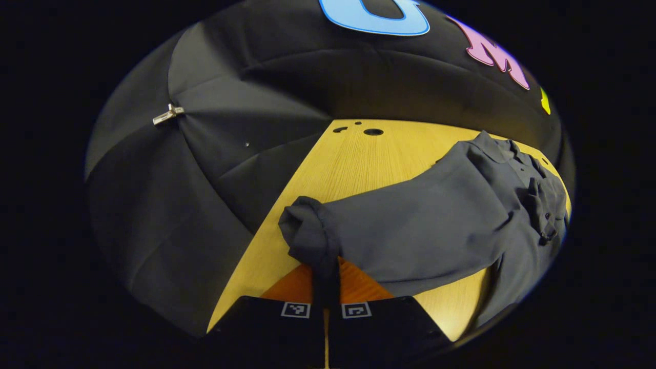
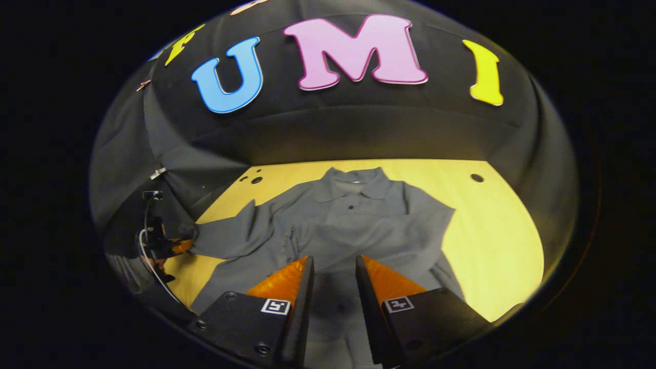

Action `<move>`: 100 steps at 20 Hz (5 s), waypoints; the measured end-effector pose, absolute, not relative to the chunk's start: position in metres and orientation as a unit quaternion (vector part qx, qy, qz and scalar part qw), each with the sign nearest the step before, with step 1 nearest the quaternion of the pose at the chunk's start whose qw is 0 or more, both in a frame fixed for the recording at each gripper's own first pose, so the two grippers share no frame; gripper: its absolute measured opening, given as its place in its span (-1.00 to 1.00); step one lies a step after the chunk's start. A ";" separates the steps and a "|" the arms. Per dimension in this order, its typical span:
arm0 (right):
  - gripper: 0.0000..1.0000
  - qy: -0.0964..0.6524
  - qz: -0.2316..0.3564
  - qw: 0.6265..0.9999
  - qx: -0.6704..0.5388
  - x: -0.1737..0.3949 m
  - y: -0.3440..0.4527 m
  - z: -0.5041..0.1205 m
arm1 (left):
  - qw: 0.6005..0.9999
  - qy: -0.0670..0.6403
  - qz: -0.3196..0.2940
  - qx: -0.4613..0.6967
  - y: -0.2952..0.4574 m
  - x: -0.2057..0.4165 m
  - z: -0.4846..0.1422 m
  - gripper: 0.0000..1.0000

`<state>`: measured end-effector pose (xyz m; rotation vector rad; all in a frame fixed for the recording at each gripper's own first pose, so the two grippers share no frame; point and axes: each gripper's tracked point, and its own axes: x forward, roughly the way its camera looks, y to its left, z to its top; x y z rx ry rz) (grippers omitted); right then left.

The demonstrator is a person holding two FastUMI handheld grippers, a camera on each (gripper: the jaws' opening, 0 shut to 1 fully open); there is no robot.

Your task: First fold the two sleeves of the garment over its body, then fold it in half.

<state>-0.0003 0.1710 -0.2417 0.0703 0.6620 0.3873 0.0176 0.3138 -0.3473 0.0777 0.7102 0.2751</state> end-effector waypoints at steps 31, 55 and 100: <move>0.02 0.355 0.074 0.928 0.090 -0.029 -0.028 -0.291 | 0.949 0.287 -0.125 0.032 -0.151 0.067 -0.267 -0.84; 0.36 0.380 0.111 0.912 0.110 -0.065 -0.028 -0.303 | 0.909 0.358 -0.213 -0.001 -0.225 -0.002 -0.302 0.80; -0.89 0.505 0.127 0.854 0.000 -0.168 0.018 -0.404 | 0.869 0.489 -0.067 0.044 0.073 -0.142 -0.379 -0.87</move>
